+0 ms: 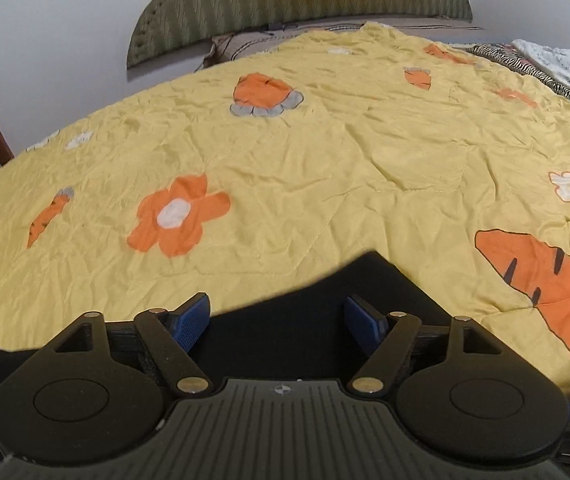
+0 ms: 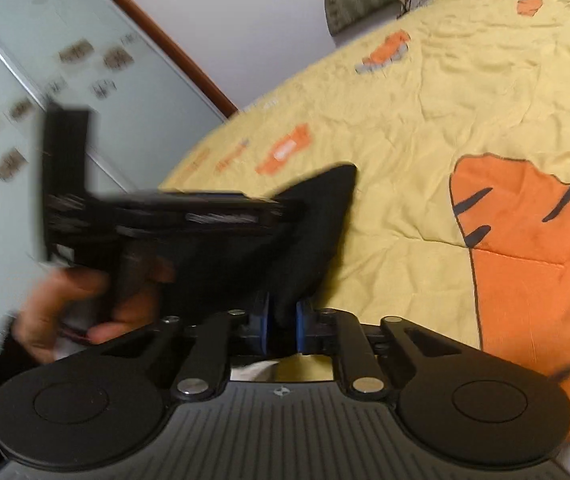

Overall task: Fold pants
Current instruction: 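Lift and fold the held edge over with the right tool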

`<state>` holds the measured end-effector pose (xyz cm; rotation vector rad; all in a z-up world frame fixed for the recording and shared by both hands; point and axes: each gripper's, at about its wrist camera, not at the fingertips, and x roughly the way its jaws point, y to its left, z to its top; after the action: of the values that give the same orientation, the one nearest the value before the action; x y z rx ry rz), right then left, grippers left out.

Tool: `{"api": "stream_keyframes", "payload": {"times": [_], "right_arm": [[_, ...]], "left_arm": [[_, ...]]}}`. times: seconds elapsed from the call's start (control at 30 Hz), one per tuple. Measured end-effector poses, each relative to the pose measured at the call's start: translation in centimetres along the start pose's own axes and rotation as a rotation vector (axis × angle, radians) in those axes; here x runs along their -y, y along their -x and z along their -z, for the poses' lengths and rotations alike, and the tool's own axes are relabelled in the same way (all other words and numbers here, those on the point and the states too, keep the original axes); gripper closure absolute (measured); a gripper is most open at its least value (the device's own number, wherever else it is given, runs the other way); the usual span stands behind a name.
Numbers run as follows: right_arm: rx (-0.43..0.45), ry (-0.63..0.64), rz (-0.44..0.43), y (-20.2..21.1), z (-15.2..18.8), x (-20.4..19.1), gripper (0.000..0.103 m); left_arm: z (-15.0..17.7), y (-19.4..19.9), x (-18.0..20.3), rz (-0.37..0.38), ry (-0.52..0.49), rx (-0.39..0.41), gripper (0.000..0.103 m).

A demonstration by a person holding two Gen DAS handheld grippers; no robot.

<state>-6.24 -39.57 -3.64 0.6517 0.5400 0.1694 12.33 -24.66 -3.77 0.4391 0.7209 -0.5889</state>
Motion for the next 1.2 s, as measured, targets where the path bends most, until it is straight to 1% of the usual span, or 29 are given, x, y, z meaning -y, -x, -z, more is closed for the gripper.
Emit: {"api": "stream_keyframes", "payload": {"times": [0.03, 0.07, 0.1, 0.13, 0.17, 0.2, 0.27, 0.3, 0.33, 0.4, 0.43, 0.47, 0.5, 0.57, 0.6, 0.63, 0.67, 0.7, 0.73, 0.77, 0.83, 0.87, 0.93, 0.97, 1.03, 1.1, 1.13, 1.17, 1.2], "right_arm": [[0.001, -0.002, 0.020, 0.2, -0.1, -0.1, 0.092], [-0.010, 0.008, 0.075, 0.0, 0.1, -0.1, 0.089], [-0.037, 0.020, 0.124, -0.8, 0.3, 0.1, 0.085], [-0.066, 0.022, 0.147, -1.3, 0.6, 0.3, 0.085], [-0.047, 0.008, 0.143, -0.8, 0.7, 0.3, 0.083], [-0.024, 0.006, 0.162, 0.0, 0.6, -0.2, 0.083], [0.053, 0.111, 0.234, 1.3, 0.5, -2.2, 0.083], [0.070, 0.167, 0.255, 1.4, 0.3, -3.3, 0.083], [0.066, 0.199, 0.237, 1.1, 0.2, -4.0, 0.083], [0.015, 0.193, 0.182, -0.6, 0.0, -3.9, 0.083], [-0.024, 0.185, 0.189, -1.7, 0.1, -3.6, 0.083], [-0.053, 0.198, 0.217, -2.7, 0.4, -3.3, 0.083], [-0.047, 0.215, 0.240, -3.0, 0.6, -3.3, 0.083], [-0.015, 0.209, 0.285, -2.6, 0.4, -4.2, 0.082], [0.011, 0.244, 0.307, -2.5, 0.4, -5.3, 0.082], [0.028, 0.311, 0.316, -2.6, 0.4, -6.8, 0.082], [0.035, 0.374, 0.319, -2.7, 0.7, -8.1, 0.082], [0.032, 0.430, 0.301, -3.5, 0.9, -9.5, 0.082], [0.023, 0.476, 0.265, -4.4, 1.0, -10.8, 0.082], [0.004, 0.511, 0.217, -5.5, 1.2, -12.1, 0.082], [-0.044, 0.573, 0.131, -7.9, 2.0, -14.8, 0.082], [-0.068, 0.611, 0.103, -9.3, 2.6, -16.2, 0.082], [-0.108, 0.708, 0.056, -11.9, 4.1, -19.1, 0.082], [-0.126, 0.756, 0.032, -13.0, 5.0, -20.6, 0.082], [-0.162, 0.853, -0.034, -14.8, 6.7, -23.8, 0.082], [-0.189, 0.941, -0.104, -16.1, 8.3, -27.0, 0.082], [-0.195, 0.993, -0.133, -16.5, 9.2, -28.7, 0.081], [-0.194, 1.048, -0.152, -17.1, 10.1, -30.3, 0.081], [-0.182, 1.109, -0.163, -17.7, 11.0, -31.7, 0.081]], "left_arm": [[0.0, -0.4, 0.3, -0.005, -0.008, 0.001, 0.019], [0.0, -0.8, 0.5, -0.010, -0.019, -0.003, 0.017], [0.1, -1.0, 0.6, -0.013, -0.018, -0.002, 0.017], [0.0, -0.8, 0.5, -0.008, -0.008, -0.003, 0.018], [-0.2, -0.3, 0.1, 0.010, 0.004, -0.005, 0.020], [-0.2, 0.3, -0.3, 0.022, 0.015, 0.001, 0.020], [-0.1, 1.6, -1.4, 0.011, 0.058, 0.022, 0.018], [-0.1, 2.1, -2.0, 0.001, 0.086, 0.029, 0.018], [-0.1, 2.6, -2.6, 0.000, 0.109, 0.029, 0.018], [0.2, 3.9, -3.8, 0.007, 0.167, 0.020, 0.018], [0.5, 4.8, -4.5, 0.020, 0.194, 0.026, 0.018], [0.9, 5.8, -5.2, 0.029, 0.212, 0.035, 0.018], [1.4, 7.0, -6.1, 0.026, 0.230, 0.042, 0.018], [3.0, 9.5, -8.4, -0.007, 0.270, 0.046, 0.016], [3.9, 10.6, -9.9, -0.019, 0.302, 0.045, 0.015], [4.9, 11.8, -11.4, -0.026, 0.340, 0.043, 0.014], [6.0, 13.0, -13.2, -0.031, 0.386, 0.037, 0.013], [7.3, 14.3, -15.2, -0.039, 0.436, 0.027, 0.013], [8.4, 15.4, -17.0, -0.055, 0.483, 0.015, 0.013], [9.7, 16.5, -19.0, -0.083, 0.531, 0.001, 0.013], [12.6, 19.2, -23.0, -0.182, 0.633, -0.024, 0.013], [14.2, 20.8, -24.9, -0.246, 0.675, -0.034, 0.013], [16.6, 24.1, -28.1, -0.371, 0.718, -0.044, 0.013], [17.5, 25.8, -29.4, -0.446, 0.720, -0.045, 0.013], [18.6, 28.9, -31.4, -0.639, 0.669, -0.064, 0.013], [19.1, 31.4, -32.5, -0.838, 0.597, -0.058, 0.010], [19.2, 32.1, -32.8, -0.915, 0.571, -0.058, 0.006], [19.2, 32.4, -33.1, -0.951, 0.551, -0.056, 0.004], [19.1, 32.3, -33.2, -0.949, 0.535, -0.054, 0.003]]}}
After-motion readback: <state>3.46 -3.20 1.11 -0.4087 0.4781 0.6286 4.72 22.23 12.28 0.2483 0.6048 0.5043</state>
